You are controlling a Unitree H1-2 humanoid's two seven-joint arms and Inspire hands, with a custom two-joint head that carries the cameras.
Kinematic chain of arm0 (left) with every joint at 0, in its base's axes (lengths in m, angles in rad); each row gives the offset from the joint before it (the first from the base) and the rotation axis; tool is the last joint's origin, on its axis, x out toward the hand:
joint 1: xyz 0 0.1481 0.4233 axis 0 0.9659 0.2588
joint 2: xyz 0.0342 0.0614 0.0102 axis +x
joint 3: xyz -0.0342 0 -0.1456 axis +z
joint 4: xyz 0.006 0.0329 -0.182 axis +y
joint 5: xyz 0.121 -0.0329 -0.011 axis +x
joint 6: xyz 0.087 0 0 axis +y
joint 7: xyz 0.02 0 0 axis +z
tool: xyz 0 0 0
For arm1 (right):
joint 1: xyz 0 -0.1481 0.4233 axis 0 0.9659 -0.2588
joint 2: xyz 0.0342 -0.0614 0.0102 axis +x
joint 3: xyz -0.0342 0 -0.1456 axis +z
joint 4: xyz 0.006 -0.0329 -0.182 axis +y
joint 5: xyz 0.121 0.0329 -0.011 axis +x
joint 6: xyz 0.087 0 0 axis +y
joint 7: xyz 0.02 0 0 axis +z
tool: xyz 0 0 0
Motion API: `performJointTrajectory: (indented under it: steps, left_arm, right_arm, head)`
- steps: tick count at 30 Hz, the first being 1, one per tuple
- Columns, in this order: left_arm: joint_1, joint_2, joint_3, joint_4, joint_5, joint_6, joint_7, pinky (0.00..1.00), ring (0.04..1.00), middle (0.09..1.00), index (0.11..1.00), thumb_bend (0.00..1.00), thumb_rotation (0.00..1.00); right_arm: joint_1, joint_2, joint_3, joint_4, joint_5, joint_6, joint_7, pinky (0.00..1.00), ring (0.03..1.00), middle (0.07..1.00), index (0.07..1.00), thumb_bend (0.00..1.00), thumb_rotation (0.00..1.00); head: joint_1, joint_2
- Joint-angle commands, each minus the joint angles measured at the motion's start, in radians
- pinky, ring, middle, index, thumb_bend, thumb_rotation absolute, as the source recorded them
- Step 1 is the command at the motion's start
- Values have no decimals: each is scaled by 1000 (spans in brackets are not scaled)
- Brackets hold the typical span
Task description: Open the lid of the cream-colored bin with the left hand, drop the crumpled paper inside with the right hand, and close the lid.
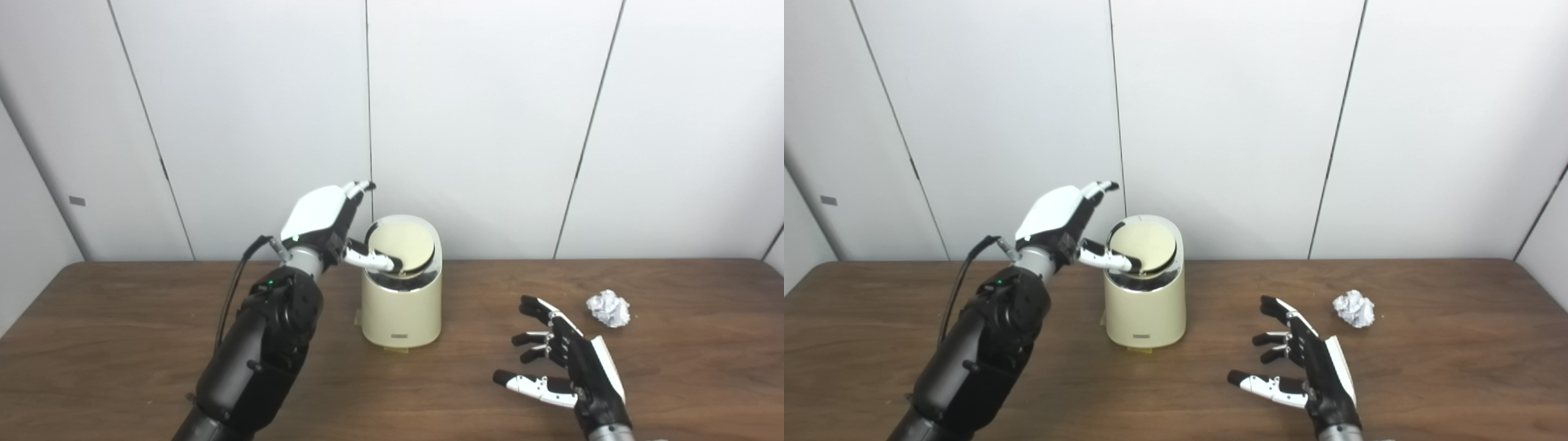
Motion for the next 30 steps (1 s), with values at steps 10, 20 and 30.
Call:
performJointTrajectory:
  steps: [10,20,30]
  left_arm:
    - [83,-51,240,-103,-311,-156,174,628,799,824,862,792,266]
    - [288,-103,345,-135,-614,-263,176,639,757,788,826,785,255]
    - [472,-114,311,-8,-685,-547,187,611,716,775,840,791,217]
  right_arm:
    - [-33,-7,0,-25,-5,-42,-13,489,642,837,825,719,65]
    - [-28,-13,-2,-29,-5,-38,-10,498,638,833,824,725,86]
    - [-25,-13,-17,-28,20,-61,-15,494,629,806,808,741,67]
  head:
    - [0,2]
    - [4,5]
    - [-7,8]
